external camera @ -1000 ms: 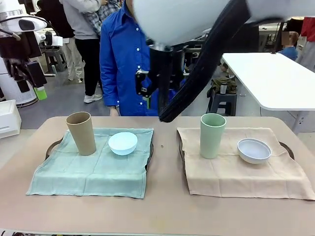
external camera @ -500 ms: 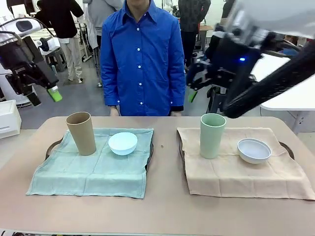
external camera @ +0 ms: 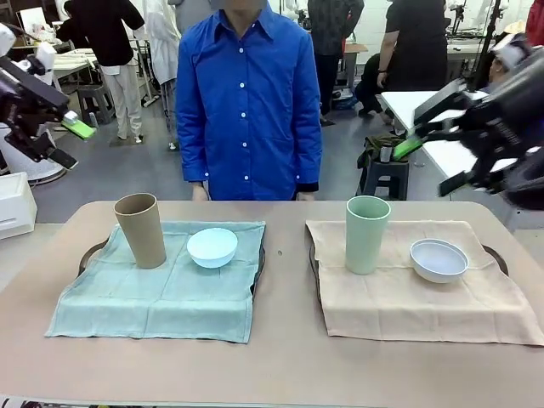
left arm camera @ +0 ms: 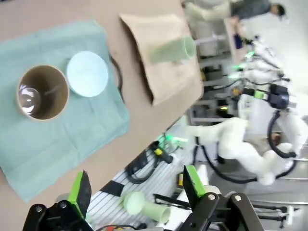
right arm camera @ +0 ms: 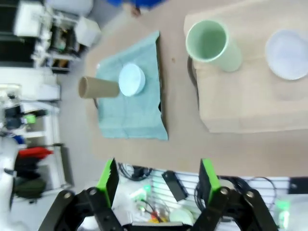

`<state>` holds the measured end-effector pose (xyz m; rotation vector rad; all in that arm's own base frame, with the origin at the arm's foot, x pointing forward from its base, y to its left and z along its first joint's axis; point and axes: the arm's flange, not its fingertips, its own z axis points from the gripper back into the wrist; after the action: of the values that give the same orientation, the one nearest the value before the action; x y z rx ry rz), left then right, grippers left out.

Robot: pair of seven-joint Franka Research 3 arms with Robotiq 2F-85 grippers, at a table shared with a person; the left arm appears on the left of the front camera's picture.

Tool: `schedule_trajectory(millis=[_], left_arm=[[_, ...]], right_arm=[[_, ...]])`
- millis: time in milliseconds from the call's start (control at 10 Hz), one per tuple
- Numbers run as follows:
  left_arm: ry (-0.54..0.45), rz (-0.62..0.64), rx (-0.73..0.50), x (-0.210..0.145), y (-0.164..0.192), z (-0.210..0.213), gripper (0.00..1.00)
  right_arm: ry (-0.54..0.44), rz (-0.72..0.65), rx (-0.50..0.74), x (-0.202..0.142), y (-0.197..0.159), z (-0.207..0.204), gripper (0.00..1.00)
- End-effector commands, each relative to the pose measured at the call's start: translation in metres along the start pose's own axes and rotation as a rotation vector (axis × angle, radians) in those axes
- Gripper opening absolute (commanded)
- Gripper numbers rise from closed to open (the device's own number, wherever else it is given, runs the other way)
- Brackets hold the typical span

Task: Set up a tray with a mat and arrange the tableware.
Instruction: Place the Picnic Bowl and Reusable plastic cup back onto the Handle tray in front of the human's position.

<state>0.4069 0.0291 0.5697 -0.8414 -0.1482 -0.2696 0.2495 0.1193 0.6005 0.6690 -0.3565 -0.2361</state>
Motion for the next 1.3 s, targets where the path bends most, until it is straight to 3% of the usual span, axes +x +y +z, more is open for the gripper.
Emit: schedule_trajectory(millis=[0,100,200,300,400,700,800,1000,1200], left_arm=[[-0.004,0.051,-0.107,-0.015,0.024,0.008,1.00],[-0.009,0.103,-0.146,-0.023,0.034,0.010,1.00],[-0.002,0.100,-0.109,-0.022,0.038,0.007,1.00],[0.039,-0.003,0.075,-0.025,0.023,0.003,1.00],[0.000,0.095,-0.113,-0.024,0.040,0.013,1.00],[0.000,0.095,-0.113,-0.024,0.040,0.013,1.00],[0.012,0.085,-0.080,-0.024,0.039,0.010,1.00],[-0.027,0.219,-0.151,-0.024,0.060,0.015,1.00],[-0.033,0.273,-0.196,-0.024,0.074,0.018,1.00]], right_arm=[[-0.026,-0.065,0.021,-0.002,-0.025,0.015,0.87],[-0.018,-0.117,0.015,0.001,-0.031,0.022,0.87],[-0.019,-0.171,-0.016,0.006,-0.035,0.028,0.87],[-0.040,-0.070,0.007,0.009,-0.019,0.028,0.87],[-0.040,-0.070,0.007,0.009,-0.019,0.028,0.87],[-0.045,-0.094,-0.018,0.009,-0.023,0.030,0.87],[0.051,-0.177,0.113,0.033,-0.045,0.037,0.87],[0.162,-0.274,0.246,0.061,-0.097,0.065,0.87],[0.208,-0.325,0.326,0.079,-0.141,0.081,0.87]])
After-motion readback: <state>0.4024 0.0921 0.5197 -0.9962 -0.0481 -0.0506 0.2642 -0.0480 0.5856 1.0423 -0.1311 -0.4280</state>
